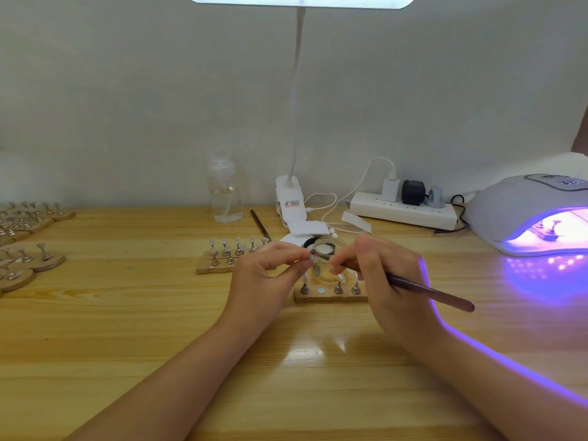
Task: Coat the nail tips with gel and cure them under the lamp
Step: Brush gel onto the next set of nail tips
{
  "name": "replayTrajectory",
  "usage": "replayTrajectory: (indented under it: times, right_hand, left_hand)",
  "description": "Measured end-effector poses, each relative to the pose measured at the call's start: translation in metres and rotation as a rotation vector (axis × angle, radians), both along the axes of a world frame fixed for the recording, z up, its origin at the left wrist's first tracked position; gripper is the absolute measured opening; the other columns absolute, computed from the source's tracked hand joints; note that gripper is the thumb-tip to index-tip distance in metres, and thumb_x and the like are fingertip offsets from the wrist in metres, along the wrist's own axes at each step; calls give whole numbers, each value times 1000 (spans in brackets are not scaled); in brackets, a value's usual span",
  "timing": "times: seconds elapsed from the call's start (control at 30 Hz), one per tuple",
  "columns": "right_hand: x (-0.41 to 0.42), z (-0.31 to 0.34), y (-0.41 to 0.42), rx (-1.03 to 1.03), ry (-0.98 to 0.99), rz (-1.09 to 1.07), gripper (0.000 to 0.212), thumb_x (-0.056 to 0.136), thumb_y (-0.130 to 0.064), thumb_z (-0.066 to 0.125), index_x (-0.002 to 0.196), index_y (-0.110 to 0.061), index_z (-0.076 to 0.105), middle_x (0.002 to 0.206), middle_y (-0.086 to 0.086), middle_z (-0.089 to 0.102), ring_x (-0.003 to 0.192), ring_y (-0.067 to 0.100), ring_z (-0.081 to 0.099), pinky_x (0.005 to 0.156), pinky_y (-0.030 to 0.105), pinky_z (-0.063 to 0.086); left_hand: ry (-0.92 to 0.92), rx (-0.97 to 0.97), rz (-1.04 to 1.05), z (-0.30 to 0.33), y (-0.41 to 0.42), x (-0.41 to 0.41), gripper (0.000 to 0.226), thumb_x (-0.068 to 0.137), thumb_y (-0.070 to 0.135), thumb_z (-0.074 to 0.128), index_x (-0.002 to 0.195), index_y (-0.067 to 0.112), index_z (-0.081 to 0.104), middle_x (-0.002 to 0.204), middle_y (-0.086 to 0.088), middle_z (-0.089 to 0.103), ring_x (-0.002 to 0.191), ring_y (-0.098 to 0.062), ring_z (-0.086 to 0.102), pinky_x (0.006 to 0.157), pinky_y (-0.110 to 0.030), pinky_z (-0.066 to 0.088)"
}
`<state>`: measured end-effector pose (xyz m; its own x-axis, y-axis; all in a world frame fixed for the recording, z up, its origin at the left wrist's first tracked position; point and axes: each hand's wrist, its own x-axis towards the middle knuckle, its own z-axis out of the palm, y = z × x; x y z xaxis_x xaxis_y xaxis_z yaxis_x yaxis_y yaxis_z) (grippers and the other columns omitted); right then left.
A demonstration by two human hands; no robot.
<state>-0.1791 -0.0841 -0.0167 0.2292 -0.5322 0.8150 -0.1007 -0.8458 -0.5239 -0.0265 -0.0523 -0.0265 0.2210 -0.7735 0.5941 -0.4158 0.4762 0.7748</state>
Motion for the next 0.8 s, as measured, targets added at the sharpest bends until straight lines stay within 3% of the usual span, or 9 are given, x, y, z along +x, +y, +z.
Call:
replayTrajectory:
  times: [0.13,0.3,0.43,0.6,0.7,0.8]
  right_hand:
    - [-1,0,2,70,-75,71,45,91,-29,33,62,-17,65,52,1,61,50,8,58,53,15,40]
    - [2,1,2,-30,-11,-31,42,92,-26,34,70,-14,69,65,-3,66,64,7,62,62,31,50]
    - [1,0,3,73,-47,32,44,91,-31,33,63,-20,65,54,-1,63,52,10,61,56,19,44]
    - [2,0,1,-22,11,-33,43,92,-25,34,71,-11,69,65,-2,67,65,9,64,62,29,52]
    - [1,-1,2,85,-31,39,46,92,-31,33,64,-15,67,56,0,64,52,10,61,54,18,45]
    - [2,0,2,31,-42,15,43,93,-29,33,68,-19,66,59,-2,64,55,3,59,55,16,44]
  left_hand:
    - [10,11,-4,0,0,0,25,71,0,70,87,19,70,79,9,66,75,6,59,72,-6,42]
    - [-7,11,-11,0,0,0,25,71,-1,70,89,16,70,80,8,67,75,3,59,73,-7,42]
    - [0,18,-6,0,0,0,25,72,-1,70,88,18,70,79,9,67,75,4,59,74,-6,42]
    - [-9,20,-3,0,0,0,25,73,0,69,89,19,69,81,9,67,77,4,60,75,-7,42]
    - [-2,22,-5,0,0,0,23,73,-1,69,86,18,70,81,7,67,77,2,60,74,-6,42]
    - [-9,12,-11,1,1,0,24,73,0,69,85,20,70,81,6,67,78,2,60,74,-6,42]
